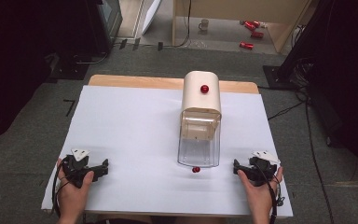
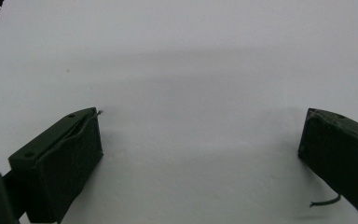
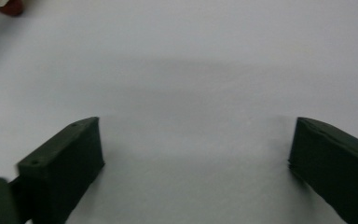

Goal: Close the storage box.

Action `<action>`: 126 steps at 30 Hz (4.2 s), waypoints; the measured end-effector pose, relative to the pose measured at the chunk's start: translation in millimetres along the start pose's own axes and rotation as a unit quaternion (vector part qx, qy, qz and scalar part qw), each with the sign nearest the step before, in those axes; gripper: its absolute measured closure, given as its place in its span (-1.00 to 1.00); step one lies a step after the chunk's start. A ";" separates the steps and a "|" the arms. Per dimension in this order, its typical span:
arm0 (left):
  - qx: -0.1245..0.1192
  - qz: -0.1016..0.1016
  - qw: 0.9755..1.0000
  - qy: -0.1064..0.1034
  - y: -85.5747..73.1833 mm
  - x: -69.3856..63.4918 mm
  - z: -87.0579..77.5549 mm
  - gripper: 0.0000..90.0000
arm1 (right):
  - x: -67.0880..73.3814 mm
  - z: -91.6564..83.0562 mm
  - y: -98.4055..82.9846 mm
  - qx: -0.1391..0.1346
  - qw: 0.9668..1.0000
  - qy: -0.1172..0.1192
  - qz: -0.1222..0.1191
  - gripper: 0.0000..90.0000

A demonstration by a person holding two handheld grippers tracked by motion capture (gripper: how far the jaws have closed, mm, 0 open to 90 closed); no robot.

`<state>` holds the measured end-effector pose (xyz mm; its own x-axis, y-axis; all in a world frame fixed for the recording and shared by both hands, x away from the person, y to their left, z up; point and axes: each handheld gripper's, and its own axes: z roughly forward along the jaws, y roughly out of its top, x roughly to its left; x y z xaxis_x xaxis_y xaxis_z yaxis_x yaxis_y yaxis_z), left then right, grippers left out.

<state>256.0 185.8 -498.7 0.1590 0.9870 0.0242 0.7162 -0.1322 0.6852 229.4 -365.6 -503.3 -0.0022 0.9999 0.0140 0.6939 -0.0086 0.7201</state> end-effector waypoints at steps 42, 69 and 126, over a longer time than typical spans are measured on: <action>0.001 0.000 1.000 0.000 0.1 0.2 0.0 -1.00 | 106.5 -55.3 -4.7 -0.041 0.979 0.175 -0.092 -0.70; 0.000 0.000 1.000 0.000 0.1 0.1 0.0 -1.00 | 106.6 -67.1 11.5 -0.079 0.977 0.189 -0.062 -0.60; 0.001 0.000 1.000 0.000 0.1 0.1 0.0 -1.00 | 142.4 -76.3 -11.9 -0.061 0.978 0.188 -0.066 0.50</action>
<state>256.1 185.9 -498.7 0.1595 0.9869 0.0239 0.7170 -0.1324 0.6844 165.9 -223.9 -457.0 -0.3664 0.9179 0.1523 0.5793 0.0970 0.8094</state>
